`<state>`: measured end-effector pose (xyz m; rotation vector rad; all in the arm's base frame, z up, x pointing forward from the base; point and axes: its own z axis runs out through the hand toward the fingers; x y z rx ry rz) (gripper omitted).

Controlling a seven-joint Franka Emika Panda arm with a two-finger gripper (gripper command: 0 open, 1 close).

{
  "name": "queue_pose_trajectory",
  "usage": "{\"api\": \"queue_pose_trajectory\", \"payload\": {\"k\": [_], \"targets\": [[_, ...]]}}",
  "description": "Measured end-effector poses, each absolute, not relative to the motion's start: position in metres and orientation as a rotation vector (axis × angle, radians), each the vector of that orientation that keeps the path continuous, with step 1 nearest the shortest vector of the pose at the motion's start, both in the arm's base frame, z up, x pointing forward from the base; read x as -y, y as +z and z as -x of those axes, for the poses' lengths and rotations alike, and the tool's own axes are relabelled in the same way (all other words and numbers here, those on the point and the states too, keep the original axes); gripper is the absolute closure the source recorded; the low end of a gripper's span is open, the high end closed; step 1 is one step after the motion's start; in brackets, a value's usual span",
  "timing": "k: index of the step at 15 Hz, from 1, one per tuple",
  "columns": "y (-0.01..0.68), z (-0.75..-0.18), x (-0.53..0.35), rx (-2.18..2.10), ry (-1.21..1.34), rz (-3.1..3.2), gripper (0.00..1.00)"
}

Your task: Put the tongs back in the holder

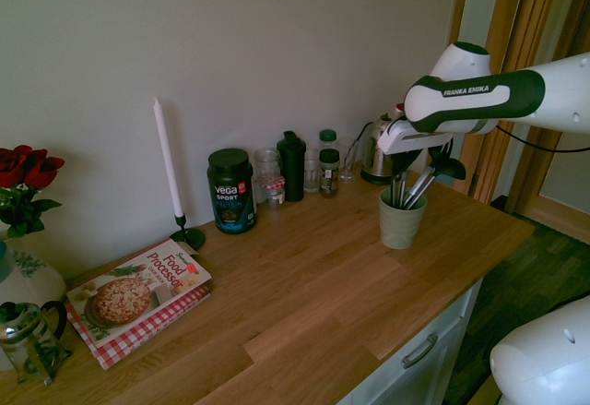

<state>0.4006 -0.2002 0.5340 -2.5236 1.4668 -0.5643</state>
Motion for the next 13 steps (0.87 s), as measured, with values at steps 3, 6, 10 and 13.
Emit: {"api": "queue_pose_trajectory", "payload": {"k": [3, 6, 10, 13], "targets": [[0.542, -0.402, 0.199, -1.456, -0.582, 2.526, 0.00], [0.561, -0.397, 0.174, -1.397, -0.492, 2.586, 0.00], [0.567, -0.390, 0.092, -1.202, -0.225, 2.757, 0.00], [0.540, -0.396, 0.030, -1.047, -0.115, 2.866, 0.00]]}}
